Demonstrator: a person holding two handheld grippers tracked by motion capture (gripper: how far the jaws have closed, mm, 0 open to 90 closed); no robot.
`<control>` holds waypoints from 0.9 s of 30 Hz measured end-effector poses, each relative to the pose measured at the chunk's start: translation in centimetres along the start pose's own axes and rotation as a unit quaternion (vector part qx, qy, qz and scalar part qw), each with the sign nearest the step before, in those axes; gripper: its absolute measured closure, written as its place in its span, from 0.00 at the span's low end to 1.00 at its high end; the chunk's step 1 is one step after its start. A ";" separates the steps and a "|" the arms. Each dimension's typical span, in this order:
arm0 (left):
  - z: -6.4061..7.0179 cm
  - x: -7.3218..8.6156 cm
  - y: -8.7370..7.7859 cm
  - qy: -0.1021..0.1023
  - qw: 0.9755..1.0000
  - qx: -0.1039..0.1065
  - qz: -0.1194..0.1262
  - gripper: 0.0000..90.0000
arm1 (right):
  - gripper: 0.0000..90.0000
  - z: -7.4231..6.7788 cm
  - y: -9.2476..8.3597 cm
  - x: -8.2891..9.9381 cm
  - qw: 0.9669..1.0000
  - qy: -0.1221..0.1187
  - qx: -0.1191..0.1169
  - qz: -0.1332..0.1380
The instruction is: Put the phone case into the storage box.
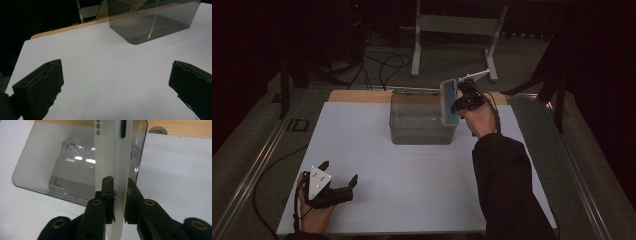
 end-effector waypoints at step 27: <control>-0.1 0.0 -0.1 -0.004 1.000 0.000 0.001 0.01 | 0.91 0.2 3.2 0.2 1.000 0.014 0.018 -0.005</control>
Point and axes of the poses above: each handheld gripper's, and its own axes: y roughly forward along the jaws, x roughly out of its underside, z roughly to its right, the point moved 6 cm from there along y, roughly forward along the jaws, and after that the axes turned 10 degrees about x, right-handed, at the moved point
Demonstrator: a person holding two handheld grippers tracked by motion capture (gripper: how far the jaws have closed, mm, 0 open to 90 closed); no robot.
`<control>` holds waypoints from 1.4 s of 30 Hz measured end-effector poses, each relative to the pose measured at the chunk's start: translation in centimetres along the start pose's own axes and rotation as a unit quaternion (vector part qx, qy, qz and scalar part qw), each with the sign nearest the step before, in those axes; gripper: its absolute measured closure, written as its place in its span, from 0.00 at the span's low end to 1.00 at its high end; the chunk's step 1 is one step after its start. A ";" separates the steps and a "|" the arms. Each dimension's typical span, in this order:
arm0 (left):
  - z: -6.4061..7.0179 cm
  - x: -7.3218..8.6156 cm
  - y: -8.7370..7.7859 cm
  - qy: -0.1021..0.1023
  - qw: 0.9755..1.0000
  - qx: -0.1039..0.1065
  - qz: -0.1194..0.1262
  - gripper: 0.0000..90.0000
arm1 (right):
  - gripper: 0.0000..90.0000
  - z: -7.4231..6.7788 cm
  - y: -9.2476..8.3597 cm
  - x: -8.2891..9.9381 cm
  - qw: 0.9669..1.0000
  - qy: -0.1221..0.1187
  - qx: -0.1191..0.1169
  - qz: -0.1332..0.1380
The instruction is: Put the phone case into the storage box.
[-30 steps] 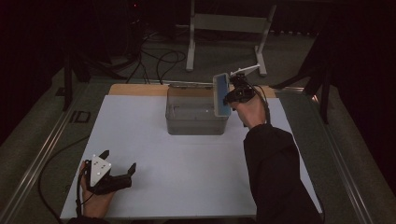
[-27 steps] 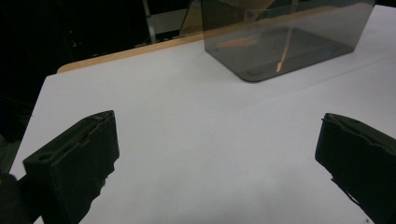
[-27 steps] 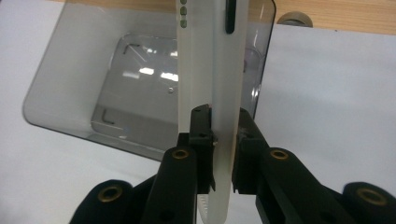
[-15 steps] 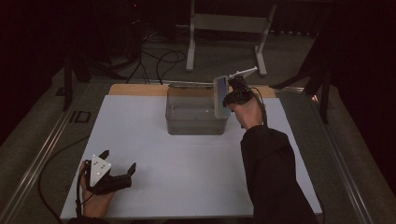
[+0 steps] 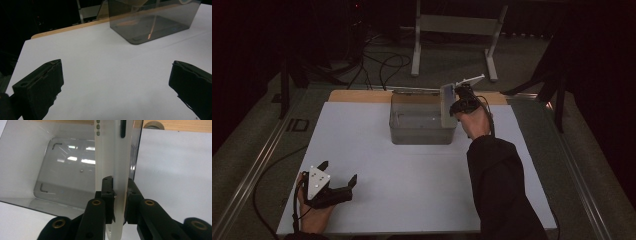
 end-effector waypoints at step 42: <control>-0.1 -0.1 -0.3 -0.002 1.000 -0.001 0.004 0.01 | 0.90 -0.5 2.7 0.2 1.000 0.003 0.016 -0.026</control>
Point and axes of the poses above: each handheld gripper's, and its own axes: y roughly forward along the jaws, x roughly out of its underside, z roughly to its right, the point moved 6 cm from there along y, roughly forward along the jaws, and after that the axes turned 10 degrees about x, right-handed, at the moved point
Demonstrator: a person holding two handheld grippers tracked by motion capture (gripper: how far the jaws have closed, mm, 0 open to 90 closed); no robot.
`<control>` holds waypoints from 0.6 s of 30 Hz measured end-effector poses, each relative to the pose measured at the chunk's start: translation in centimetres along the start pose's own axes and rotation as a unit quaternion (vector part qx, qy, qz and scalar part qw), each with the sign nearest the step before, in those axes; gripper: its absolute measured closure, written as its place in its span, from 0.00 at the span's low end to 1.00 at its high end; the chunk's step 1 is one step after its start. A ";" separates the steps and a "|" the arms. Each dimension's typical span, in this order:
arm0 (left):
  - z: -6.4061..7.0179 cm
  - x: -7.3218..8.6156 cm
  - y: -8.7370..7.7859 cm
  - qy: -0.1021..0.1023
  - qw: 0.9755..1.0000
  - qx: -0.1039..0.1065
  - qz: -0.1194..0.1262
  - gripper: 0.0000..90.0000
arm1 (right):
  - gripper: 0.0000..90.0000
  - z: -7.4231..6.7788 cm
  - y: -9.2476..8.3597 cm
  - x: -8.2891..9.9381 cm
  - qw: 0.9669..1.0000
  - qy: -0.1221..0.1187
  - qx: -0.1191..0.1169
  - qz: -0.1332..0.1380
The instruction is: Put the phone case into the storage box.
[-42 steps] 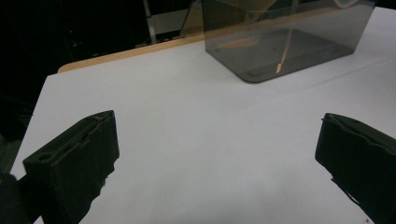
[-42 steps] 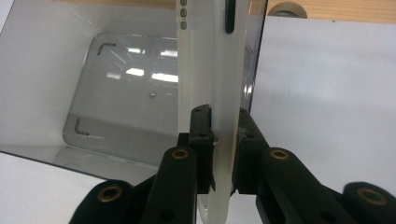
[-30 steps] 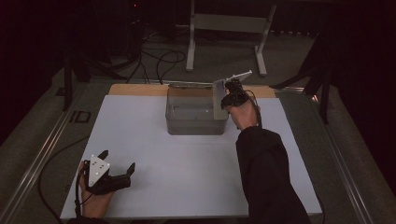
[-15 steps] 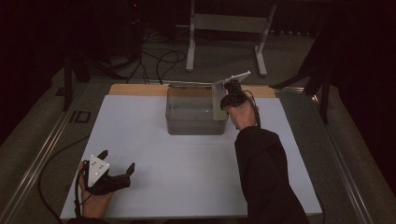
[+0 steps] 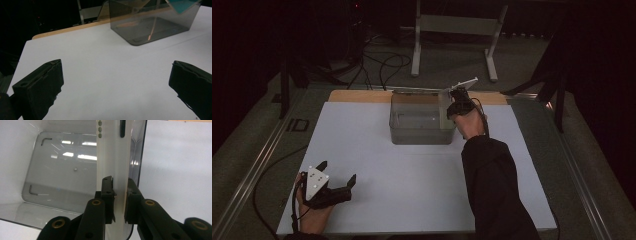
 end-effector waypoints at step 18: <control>0.0 0.0 0.0 -0.001 1.000 0.000 0.000 0.01 | 0.90 -0.2 0.7 0.3 1.000 -0.001 0.000 -0.008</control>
Point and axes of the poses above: each handheld gripper's, and its own axes: y roughly forward along the jaws, x roughly out of its underside, z roughly to its right, the point moved 6 cm from there along y, roughly forward along the jaws, and after that the axes turned 10 degrees about x, right-handed, at the moved point
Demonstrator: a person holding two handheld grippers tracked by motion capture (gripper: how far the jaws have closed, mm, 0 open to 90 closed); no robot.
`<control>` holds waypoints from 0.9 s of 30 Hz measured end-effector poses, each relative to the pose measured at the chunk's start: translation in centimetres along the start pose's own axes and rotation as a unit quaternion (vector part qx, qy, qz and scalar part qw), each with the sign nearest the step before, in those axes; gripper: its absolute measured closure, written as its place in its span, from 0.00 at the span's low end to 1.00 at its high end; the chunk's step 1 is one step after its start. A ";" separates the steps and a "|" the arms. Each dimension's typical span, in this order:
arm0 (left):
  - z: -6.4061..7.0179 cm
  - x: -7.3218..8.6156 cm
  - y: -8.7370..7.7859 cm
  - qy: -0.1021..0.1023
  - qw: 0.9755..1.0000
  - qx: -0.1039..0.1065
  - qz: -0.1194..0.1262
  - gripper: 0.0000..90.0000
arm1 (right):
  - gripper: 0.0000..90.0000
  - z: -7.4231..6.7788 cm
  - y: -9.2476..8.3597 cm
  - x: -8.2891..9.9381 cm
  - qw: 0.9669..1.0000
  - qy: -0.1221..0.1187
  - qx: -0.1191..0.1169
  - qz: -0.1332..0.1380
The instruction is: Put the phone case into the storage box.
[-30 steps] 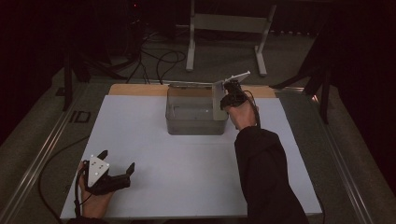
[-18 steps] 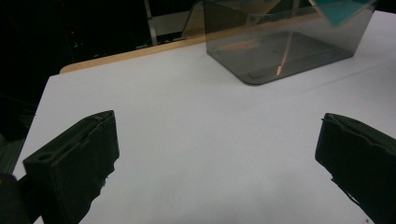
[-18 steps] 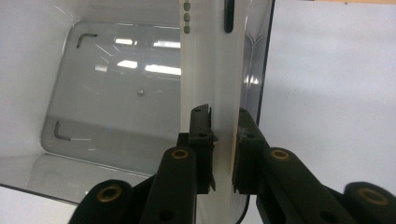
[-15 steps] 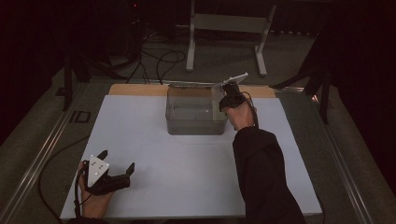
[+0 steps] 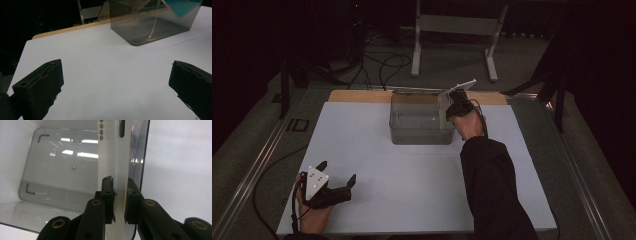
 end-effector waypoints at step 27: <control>0.0 0.0 -0.1 -0.001 1.000 0.000 0.002 0.01 | 0.90 -0.2 1.1 0.2 1.000 0.002 0.001 -0.020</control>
Point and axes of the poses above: each handheld gripper's, and its own axes: y roughly forward along the jaws, x roughly out of its underside, z roughly to its right, the point moved 6 cm from there along y, roughly forward along the jaws, and after that the axes turned 10 degrees about x, right-handed, at the moved point
